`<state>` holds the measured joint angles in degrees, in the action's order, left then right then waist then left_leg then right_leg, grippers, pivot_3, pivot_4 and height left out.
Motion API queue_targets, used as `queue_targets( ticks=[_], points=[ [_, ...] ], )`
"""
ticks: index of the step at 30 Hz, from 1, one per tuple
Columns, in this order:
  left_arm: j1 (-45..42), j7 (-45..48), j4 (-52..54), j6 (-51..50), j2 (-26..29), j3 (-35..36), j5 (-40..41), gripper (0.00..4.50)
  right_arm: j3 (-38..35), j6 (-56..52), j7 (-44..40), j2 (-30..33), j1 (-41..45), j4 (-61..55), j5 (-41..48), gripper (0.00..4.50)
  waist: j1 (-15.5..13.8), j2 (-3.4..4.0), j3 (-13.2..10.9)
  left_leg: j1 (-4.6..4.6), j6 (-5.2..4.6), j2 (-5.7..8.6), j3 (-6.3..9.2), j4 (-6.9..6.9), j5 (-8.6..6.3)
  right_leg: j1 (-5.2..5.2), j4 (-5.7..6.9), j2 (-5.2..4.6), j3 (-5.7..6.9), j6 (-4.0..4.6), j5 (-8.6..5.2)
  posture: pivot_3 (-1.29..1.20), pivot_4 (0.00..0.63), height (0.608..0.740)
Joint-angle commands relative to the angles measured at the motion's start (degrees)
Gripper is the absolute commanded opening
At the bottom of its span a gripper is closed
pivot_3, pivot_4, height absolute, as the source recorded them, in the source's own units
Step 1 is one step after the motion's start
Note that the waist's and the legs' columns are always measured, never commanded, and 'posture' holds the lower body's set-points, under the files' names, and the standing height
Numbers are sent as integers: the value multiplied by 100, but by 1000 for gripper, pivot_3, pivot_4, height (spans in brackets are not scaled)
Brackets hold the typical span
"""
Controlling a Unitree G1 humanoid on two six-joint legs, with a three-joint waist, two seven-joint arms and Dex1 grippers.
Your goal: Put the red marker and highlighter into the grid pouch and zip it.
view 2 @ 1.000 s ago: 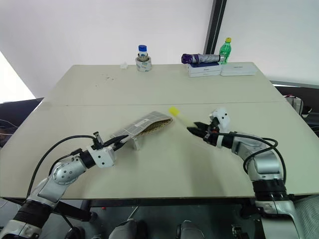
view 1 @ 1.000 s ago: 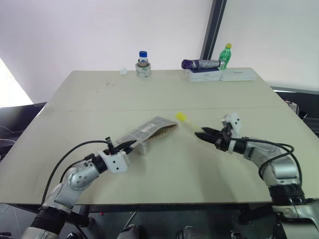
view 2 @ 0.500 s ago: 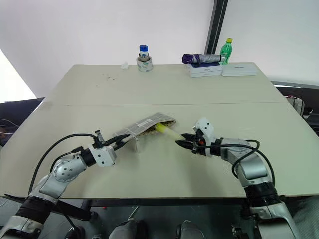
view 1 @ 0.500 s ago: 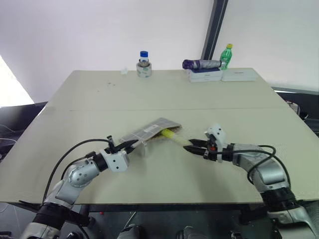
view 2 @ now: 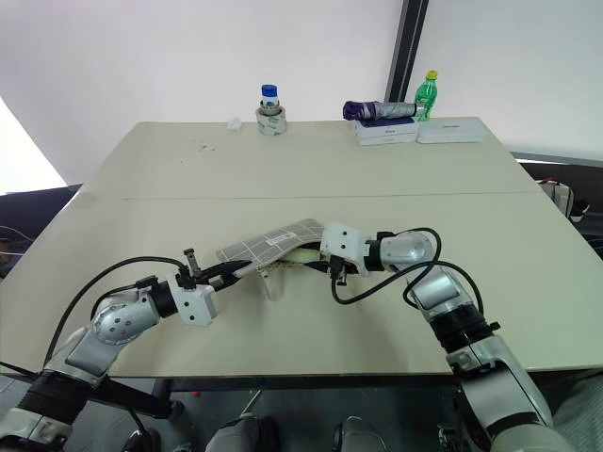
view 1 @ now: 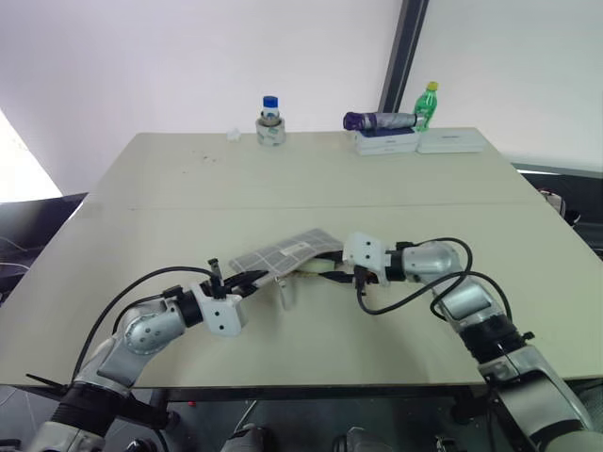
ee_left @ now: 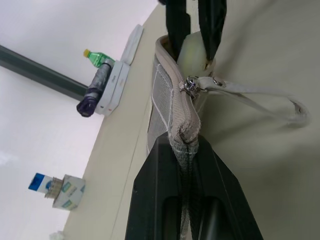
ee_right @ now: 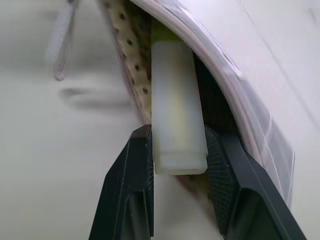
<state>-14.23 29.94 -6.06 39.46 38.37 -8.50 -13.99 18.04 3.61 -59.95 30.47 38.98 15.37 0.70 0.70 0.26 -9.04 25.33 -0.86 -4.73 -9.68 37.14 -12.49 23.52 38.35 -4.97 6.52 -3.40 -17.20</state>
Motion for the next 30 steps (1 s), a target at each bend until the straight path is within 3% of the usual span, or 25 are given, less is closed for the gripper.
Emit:
queue_targets(
  ticks=[1,7,11,14,17,20,23,27,30],
  points=[
    [6,-9,67,143,139,146,90,0,173,910,96,-174,236,283,-337,862,0,0,0,0,13,0,-2,1,8,0,0,0,0,0,0,0,150,740],
    [33,-29,35,160,178,169,183,0,95,1821,337,-400,545,996,-549,862,9,0,0,0,25,0,-7,1,15,1,0,0,-1,0,0,0,150,740],
    [85,-62,77,90,85,120,181,0,-53,2136,544,-320,541,1104,-597,2905,6,0,0,0,28,0,-8,1,17,1,1,-1,-2,0,0,0,150,740],
    [137,-137,82,-140,-63,193,288,0,-369,1462,276,-186,276,577,2,4445,-8,0,0,0,30,0,-9,1,18,0,0,-1,-3,0,0,0,150,740],
    [160,-239,89,-342,-199,292,342,0,-619,271,-225,81,-58,-278,748,4445,-10,0,0,0,29,1,-7,2,18,-2,0,-3,-3,0,0,0,150,740],
    [132,-294,67,-425,-268,317,334,0,-1038,-680,-155,147,-236,-868,1402,4445,9,0,0,-1,19,0,-2,3,12,-3,2,-3,-3,0,1,0,150,740],
    [23,-340,-43,-454,-339,284,291,0,-1549,-2449,2,230,-534,-1541,2501,4445,3,0,0,-3,3,-2,6,2,2,-3,5,-1,-2,1,1,0,150,740],
    [-120,-302,-102,-455,-417,157,217,0,-1295,-3795,27,431,-1562,-2391,2960,4445,-32,-15,9,-1,-4,1,19,1,-2,-13,-3,-5,5,3,1,0,150,740],
    [-198,-245,-114,-438,-409,70,140,0,-964,-3814,333,83,-2099,-2605,2805,4445,4,-15,9,0,-7,2,18,2,-5,-13,-5,-6,5,3,1,0,150,740]
  ],
)
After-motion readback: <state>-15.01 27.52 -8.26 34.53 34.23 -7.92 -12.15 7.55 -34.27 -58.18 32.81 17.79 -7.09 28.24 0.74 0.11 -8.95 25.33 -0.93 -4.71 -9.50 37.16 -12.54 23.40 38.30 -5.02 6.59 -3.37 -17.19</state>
